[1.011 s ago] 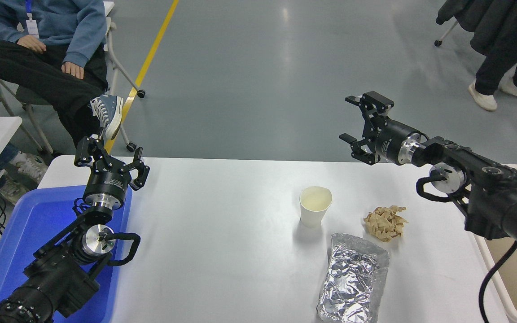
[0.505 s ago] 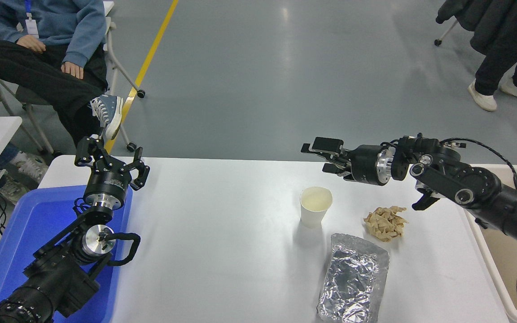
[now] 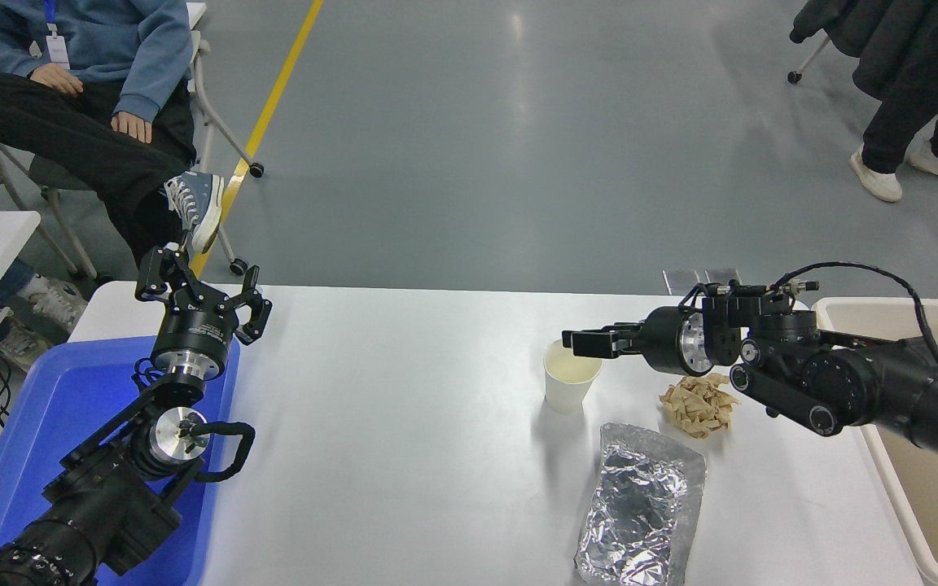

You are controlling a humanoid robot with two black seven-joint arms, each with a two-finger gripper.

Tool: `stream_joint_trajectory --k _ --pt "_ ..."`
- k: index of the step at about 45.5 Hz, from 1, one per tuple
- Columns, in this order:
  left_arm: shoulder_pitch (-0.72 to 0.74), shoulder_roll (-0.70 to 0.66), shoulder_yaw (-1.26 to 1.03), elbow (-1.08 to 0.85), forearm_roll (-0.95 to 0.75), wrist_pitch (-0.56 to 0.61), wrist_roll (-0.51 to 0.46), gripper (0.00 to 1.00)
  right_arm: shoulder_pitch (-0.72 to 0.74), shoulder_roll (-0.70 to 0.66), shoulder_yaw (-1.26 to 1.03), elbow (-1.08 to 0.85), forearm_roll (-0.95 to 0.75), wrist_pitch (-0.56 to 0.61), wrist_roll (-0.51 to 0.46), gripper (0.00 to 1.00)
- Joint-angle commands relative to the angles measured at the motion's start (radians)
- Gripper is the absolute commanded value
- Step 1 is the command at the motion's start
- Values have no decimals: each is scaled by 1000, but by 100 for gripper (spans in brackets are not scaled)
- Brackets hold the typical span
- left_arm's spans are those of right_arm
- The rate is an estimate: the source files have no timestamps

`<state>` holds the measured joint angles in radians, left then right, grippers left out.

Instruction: Dispose of the paper cup in the dustbin

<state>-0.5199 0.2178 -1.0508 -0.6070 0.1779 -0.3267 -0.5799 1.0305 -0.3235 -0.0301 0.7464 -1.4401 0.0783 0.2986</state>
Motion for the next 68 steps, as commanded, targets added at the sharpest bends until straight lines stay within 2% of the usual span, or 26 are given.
stream_joint_trajectory --k 1,12,20,36,46,54,61,64,68 --pt "0 0 0 0 0 0 0 100 -17 4 -16 -27 -36 -23 -7 100" --pt "0 0 0 1 0 0 0 100 -21 27 -14 -79 -29 -25 -9 100" --pt "0 0 0 1 0 0 0 100 -21 95 -14 -130 -16 -25 -10 100" --pt "0 0 0 0 0 0 0 100 -26 118 -13 -133 -13 -23 -10 100" --pt "0 0 0 0 0 0 0 100 -35 119 -14 -154 -13 -23 -10 95" --pt "0 0 0 0 0 0 0 100 -73 129 -16 -182 -17 -25 -9 94" --pt "0 0 0 0 0 0 0 100 -92 129 -17 -190 -28 -25 -9 83" --pt "0 0 0 0 0 0 0 100 -93 132 -17 -197 -31 -25 -9 71" --pt "0 0 0 0 0 0 0 100 -96 135 -17 -199 -31 -25 -9 62"
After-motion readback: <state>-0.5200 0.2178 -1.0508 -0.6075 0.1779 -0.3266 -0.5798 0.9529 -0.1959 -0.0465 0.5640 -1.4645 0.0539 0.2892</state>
